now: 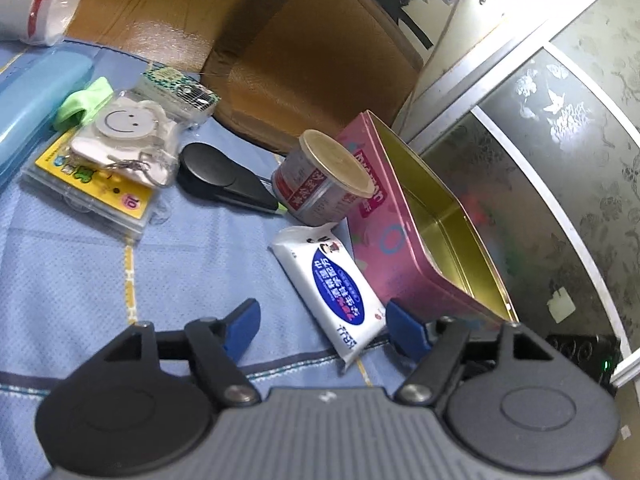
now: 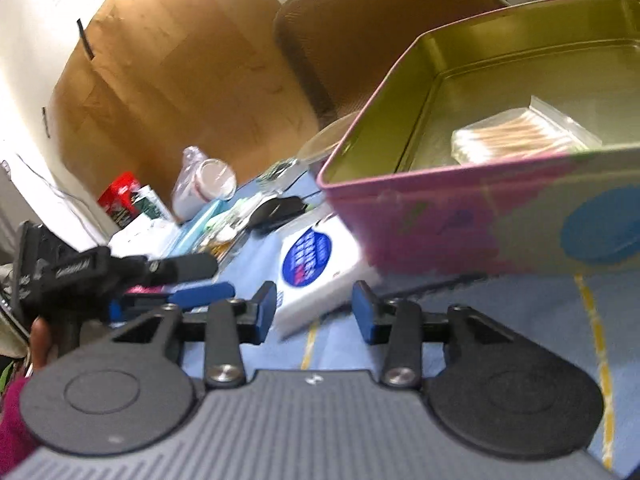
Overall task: Organize soft objects
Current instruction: 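Move the right gripper to the white wet-wipes pack with blue circle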
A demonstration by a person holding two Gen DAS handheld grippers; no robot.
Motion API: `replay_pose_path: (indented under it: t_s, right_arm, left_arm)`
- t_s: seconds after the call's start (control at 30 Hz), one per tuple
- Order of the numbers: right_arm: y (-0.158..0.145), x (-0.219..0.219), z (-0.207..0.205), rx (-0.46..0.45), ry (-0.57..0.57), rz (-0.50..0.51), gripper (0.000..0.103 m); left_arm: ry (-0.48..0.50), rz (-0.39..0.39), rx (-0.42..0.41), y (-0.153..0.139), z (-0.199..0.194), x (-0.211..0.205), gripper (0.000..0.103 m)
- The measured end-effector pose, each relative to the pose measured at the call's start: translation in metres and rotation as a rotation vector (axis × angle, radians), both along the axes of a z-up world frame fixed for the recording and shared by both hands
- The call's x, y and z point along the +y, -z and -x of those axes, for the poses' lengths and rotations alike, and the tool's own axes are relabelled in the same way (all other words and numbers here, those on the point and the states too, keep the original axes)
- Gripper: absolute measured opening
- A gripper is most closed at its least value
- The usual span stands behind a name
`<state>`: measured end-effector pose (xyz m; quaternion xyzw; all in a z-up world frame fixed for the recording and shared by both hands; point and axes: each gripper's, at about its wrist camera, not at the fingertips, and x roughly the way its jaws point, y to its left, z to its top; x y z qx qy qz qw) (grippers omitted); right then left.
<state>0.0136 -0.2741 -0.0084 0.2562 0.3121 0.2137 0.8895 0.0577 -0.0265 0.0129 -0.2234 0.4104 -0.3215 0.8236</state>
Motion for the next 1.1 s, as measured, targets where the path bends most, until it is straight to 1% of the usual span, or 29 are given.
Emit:
replay_pose_path:
  t_s: [0.17,0.33,0.43,0.5,0.53,0.57,0.6,0.63,0.67,0.7,0.73,0.8,0.87,0.93,1.0,1.03,1.07,1.1]
  right_arm:
    - [0.003,0.011,-0.009,-0.003,-0.001,0.007,0.045]
    - [0.0,0.01,-0.01,-0.002,0.01,0.02,0.045]
    - [-0.004,0.006,-0.006,-0.017,0.023,0.028,0.045]
    - [0.0,0.002,-0.013,0.019,0.036,-0.01,0.045]
    - [0.003,0.001,-0.018,0.041,0.041,-0.044,0.042]
    - [0.006,0.0,-0.022,0.057,0.046,-0.082,0.028]
    - [0.008,0.003,-0.026,0.075,0.038,-0.103,0.018]
    - [0.01,0.006,-0.03,0.098,0.019,-0.122,0.008]
    - [0.013,0.01,-0.031,0.112,-0.001,-0.15,0.003]
    - [0.015,0.019,-0.031,0.128,-0.041,-0.162,0.003]
    - [0.016,0.03,-0.029,0.125,-0.072,-0.149,0.003]
    - [0.014,0.054,-0.023,0.09,-0.137,-0.086,0.003]
    - [0.008,0.065,-0.015,0.043,-0.179,-0.044,0.004]
    - [-0.003,0.063,-0.01,-0.017,-0.165,0.001,0.007]
    - [-0.018,0.058,-0.012,-0.076,-0.109,0.052,0.009]
    - [-0.023,0.057,-0.016,-0.095,-0.085,0.079,0.016]
    - [-0.028,0.056,-0.023,-0.107,-0.059,0.12,0.032]
    - [-0.032,0.057,-0.031,-0.125,-0.046,0.16,0.042]
  left_arm:
    - [0.007,0.001,0.007,0.003,-0.003,-0.005,0.071]
    - [0.021,-0.013,0.0,0.001,-0.008,-0.014,0.071]
    - [0.021,-0.003,-0.003,0.0,-0.012,-0.015,0.071]
    - [0.016,0.0,0.005,0.001,-0.017,-0.017,0.071]
    - [0.022,0.002,0.009,0.003,-0.019,-0.019,0.071]
    - [0.028,0.002,0.022,0.006,-0.021,-0.021,0.069]
    - [0.034,0.0,0.035,0.009,-0.021,-0.022,0.066]
    - [0.038,0.001,0.029,0.009,-0.018,-0.022,0.064]
    - [0.045,-0.003,0.023,0.008,-0.015,-0.022,0.062]
    - [0.049,-0.001,0.021,0.008,-0.013,-0.019,0.062]
    - [0.045,0.004,0.016,0.007,-0.009,-0.013,0.062]
    - [0.017,-0.007,-0.002,0.004,-0.002,0.001,0.062]
    - [-0.036,-0.014,-0.011,0.001,0.002,0.02,0.062]
    - [-0.076,0.013,-0.011,-0.002,0.003,0.037,0.064]
    - [-0.105,0.036,-0.015,-0.006,0.001,0.051,0.064]
    - [-0.119,0.043,-0.018,-0.007,0.0,0.055,0.064]
    - [-0.135,0.05,-0.019,-0.008,-0.001,0.058,0.065]
    - [-0.147,0.059,-0.02,-0.009,-0.001,0.06,0.067]
